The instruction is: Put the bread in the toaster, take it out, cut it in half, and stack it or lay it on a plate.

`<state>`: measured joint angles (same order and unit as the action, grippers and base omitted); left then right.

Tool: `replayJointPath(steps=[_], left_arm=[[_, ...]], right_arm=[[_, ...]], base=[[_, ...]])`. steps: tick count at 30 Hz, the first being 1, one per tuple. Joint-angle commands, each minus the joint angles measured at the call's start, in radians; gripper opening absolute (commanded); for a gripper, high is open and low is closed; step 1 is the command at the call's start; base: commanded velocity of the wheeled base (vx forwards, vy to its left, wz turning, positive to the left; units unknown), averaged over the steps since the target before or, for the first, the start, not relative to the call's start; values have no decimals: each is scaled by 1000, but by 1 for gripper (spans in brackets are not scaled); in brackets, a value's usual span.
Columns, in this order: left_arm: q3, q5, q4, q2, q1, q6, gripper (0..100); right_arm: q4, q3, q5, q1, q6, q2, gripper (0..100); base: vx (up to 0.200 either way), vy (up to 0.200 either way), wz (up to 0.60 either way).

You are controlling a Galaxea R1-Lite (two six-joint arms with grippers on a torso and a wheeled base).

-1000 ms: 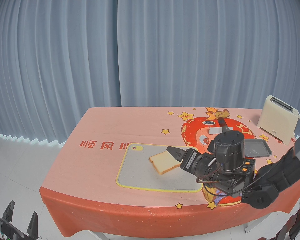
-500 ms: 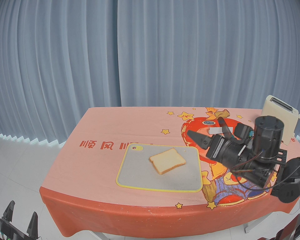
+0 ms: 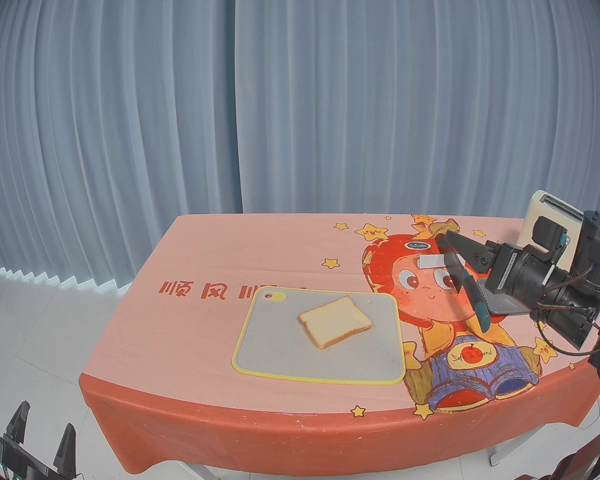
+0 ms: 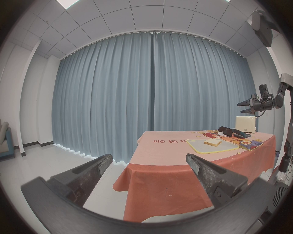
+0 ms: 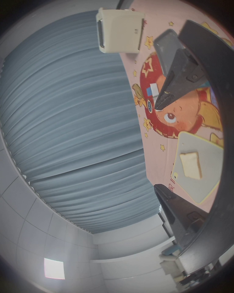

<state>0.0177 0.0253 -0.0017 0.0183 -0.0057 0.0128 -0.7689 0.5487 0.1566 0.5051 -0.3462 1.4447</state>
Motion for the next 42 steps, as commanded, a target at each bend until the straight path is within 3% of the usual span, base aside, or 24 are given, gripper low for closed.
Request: replayJointPath(steps=[1, 5, 7, 15, 19, 25, 32, 36, 42], left_arm=[[-18, 1, 0, 0, 0, 1, 100], [-18, 1, 0, 0, 0, 1, 100], [-18, 1, -1, 0, 1, 1, 100], [-18, 1, 0, 0, 0, 1, 100], [-18, 1, 0, 0, 1, 1, 100], [-18, 1, 0, 0, 0, 1, 100], [-18, 1, 0, 0, 1, 1, 100], [-18, 1, 0, 0, 1, 1, 100], [-18, 1, 0, 0, 0, 0, 100]], right_arm=[[0, -18, -9, -60, 53, -61, 100], [0, -23, -11, -117, 136, -79, 100], [0, -23, -11, -135, 154, -86, 100], [2, -27, -11, -224, 168, -101, 100], [2, -27, -11, -252, 200, -102, 100], [2, -15, -11, -263, 213, -104, 100], [2, -29, 4, -267, 276, -115, 100], [2, -49, 4, -267, 282, -125, 100], [92, -55, -3, -267, 319, -191, 100]], base=[[0, 0, 0], [0, 0, 0], [0, 0, 0], [0, 0, 0], [0, 0, 0], [0, 0, 0], [0, 0, 0], [0, 0, 0], [0, 0, 0]])
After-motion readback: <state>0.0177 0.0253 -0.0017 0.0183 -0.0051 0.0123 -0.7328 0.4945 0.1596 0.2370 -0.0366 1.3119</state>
